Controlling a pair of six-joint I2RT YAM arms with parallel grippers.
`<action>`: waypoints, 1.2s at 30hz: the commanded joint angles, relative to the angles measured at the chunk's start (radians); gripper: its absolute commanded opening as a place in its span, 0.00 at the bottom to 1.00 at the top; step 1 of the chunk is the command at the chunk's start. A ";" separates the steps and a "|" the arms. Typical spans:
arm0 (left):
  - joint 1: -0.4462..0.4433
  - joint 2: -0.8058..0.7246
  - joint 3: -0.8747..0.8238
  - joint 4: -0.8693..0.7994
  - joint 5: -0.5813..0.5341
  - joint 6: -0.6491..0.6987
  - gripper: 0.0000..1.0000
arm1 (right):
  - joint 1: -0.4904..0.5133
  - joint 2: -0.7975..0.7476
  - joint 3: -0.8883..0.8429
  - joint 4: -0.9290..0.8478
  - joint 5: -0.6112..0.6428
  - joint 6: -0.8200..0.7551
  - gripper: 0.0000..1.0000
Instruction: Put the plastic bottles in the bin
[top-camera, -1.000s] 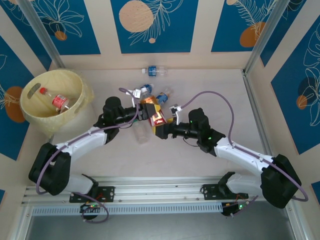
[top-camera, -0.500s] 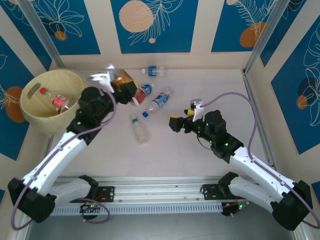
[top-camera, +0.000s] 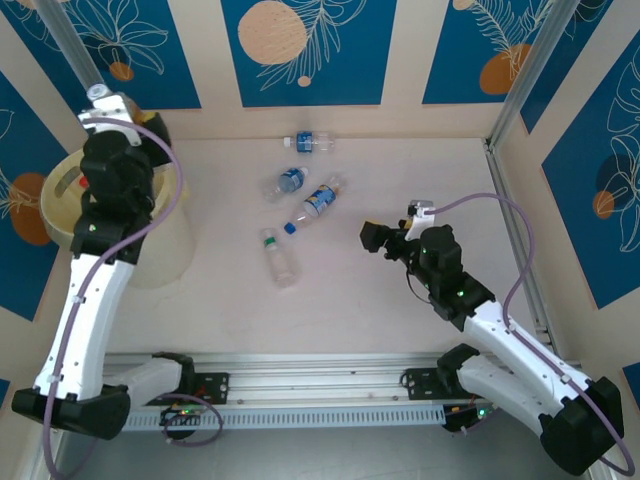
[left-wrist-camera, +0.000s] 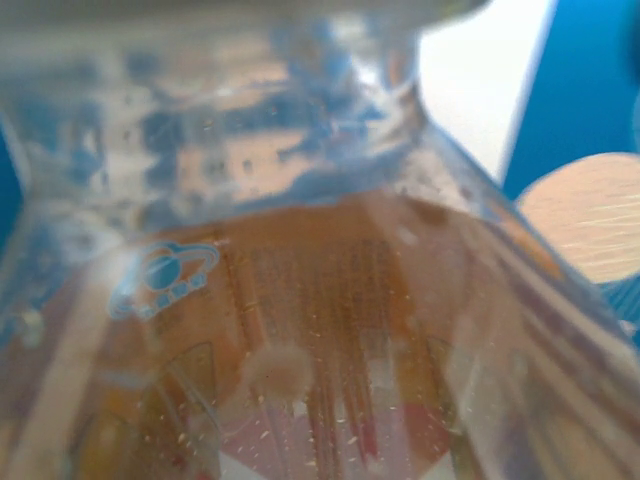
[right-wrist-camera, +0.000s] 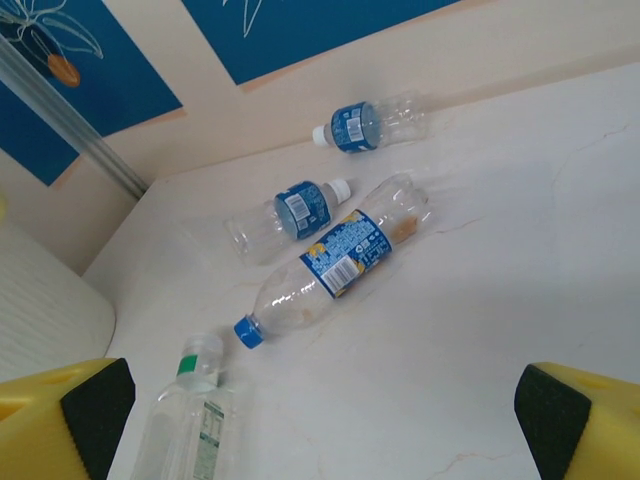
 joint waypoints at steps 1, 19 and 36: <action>0.084 0.022 0.068 -0.195 -0.038 0.015 0.62 | -0.017 -0.017 0.006 -0.003 0.025 0.025 0.99; 0.325 0.287 0.213 -0.588 -0.369 0.046 0.91 | -0.059 0.152 0.180 -0.067 -0.073 -0.017 0.99; 0.059 0.269 0.293 -0.612 -0.271 -0.085 1.00 | -0.060 0.190 0.168 -0.067 -0.056 0.045 0.98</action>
